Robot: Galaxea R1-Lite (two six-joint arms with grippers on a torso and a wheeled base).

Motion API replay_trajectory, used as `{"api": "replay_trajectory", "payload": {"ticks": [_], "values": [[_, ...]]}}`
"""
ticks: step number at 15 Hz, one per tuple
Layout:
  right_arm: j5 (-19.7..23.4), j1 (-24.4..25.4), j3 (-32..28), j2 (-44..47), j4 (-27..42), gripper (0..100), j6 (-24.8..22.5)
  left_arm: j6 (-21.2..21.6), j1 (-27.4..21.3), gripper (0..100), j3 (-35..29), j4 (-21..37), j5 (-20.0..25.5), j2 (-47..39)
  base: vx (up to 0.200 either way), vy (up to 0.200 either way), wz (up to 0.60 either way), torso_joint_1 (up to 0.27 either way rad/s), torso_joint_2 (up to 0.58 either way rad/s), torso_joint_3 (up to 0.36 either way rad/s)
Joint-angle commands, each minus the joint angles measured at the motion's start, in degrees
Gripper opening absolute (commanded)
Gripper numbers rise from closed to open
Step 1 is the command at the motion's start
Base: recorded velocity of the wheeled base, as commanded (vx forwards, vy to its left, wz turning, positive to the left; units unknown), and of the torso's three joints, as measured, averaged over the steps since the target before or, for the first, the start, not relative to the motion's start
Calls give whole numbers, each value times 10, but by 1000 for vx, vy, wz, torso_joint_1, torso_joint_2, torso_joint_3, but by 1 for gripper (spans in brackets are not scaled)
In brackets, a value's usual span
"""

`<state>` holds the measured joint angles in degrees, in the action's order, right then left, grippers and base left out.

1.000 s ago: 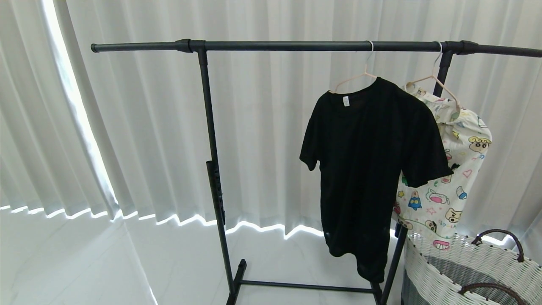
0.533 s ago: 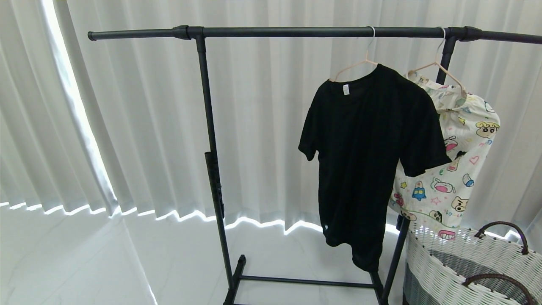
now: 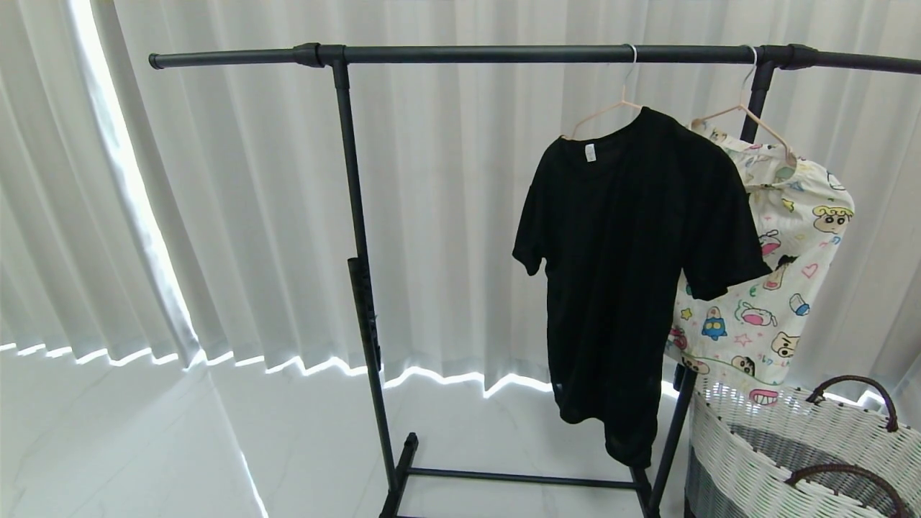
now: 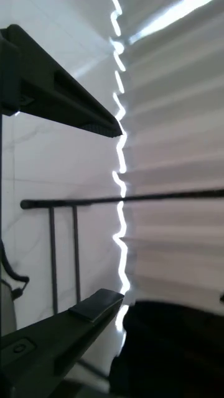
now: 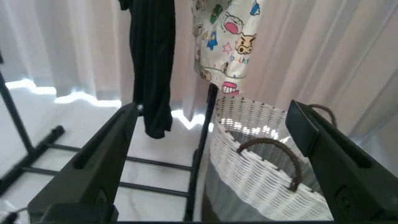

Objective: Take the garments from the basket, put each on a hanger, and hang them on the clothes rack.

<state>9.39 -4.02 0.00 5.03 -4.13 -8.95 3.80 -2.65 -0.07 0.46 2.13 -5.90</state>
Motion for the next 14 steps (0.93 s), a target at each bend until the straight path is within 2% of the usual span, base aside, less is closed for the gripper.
{"api": "replay_trajectory", "payload": {"ticks": [1,2,3,6,9,14], "values": [[-6,0,0,2,0,100,-10,-6,19,100,0,1,2,49,0,0,0,0,0,0],[-48,0,0,2,-3,100,-41,-18,23,100,0,1,1,57,0,0,0,0,0,0],[-46,0,0,2,-3,100,-34,-11,23,100,0,1,2,57,0,0,0,0,0,0],[-35,1,0,9,35,100,41,-19,23,100,0,0,1,58,0,0,0,0,0,0],[-35,43,0,-50,38,100,28,-19,23,100,0,0,1,57,0,0,0,0,0,0],[-36,42,0,-50,38,100,30,-19,23,100,0,0,1,58,0,0,0,0,0,0]]}}
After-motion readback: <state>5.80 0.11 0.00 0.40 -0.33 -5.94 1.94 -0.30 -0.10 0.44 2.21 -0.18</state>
